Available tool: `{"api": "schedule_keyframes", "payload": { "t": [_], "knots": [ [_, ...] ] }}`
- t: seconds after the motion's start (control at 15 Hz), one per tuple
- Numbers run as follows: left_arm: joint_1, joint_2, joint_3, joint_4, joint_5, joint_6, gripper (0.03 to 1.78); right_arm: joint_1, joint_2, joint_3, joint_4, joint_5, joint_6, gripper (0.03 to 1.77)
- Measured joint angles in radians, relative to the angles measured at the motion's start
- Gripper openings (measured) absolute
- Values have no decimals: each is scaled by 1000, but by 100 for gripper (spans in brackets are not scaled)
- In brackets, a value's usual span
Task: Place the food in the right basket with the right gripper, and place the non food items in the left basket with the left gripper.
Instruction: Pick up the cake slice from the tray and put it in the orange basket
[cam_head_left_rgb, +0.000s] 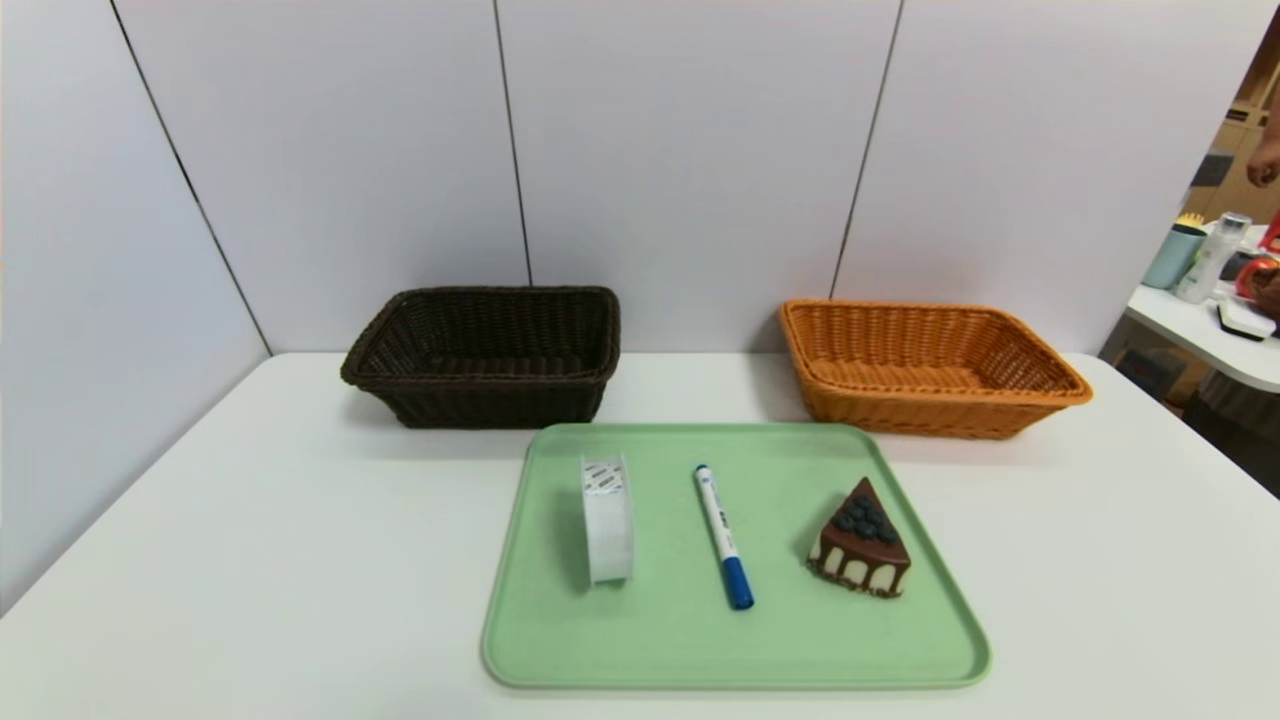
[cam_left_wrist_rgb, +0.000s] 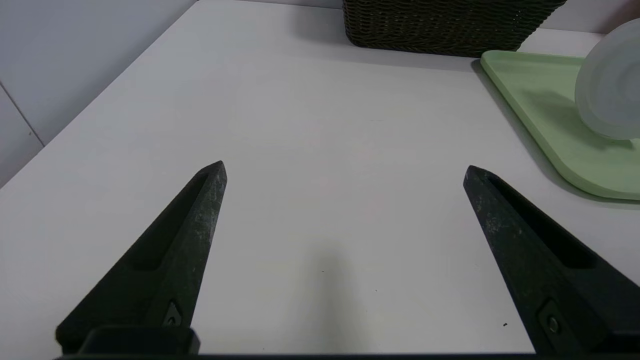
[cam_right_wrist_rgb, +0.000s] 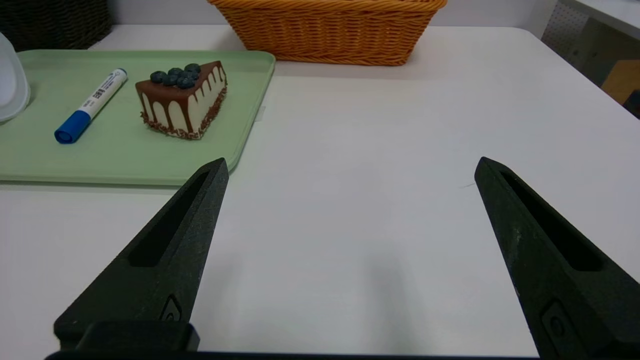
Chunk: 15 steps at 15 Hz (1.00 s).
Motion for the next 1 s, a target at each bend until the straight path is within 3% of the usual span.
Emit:
{"api": "schedule_keyframes", "payload": {
  "t": [0.6, 1.0],
  "knots": [
    [0, 0, 0, 0, -1, 2, 169, 0, 0, 0, 0, 2, -5, 170],
    [0, 3, -54, 38, -38, 85, 169, -1, 1, -37, 16, 21, -62, 170]
  ]
}}
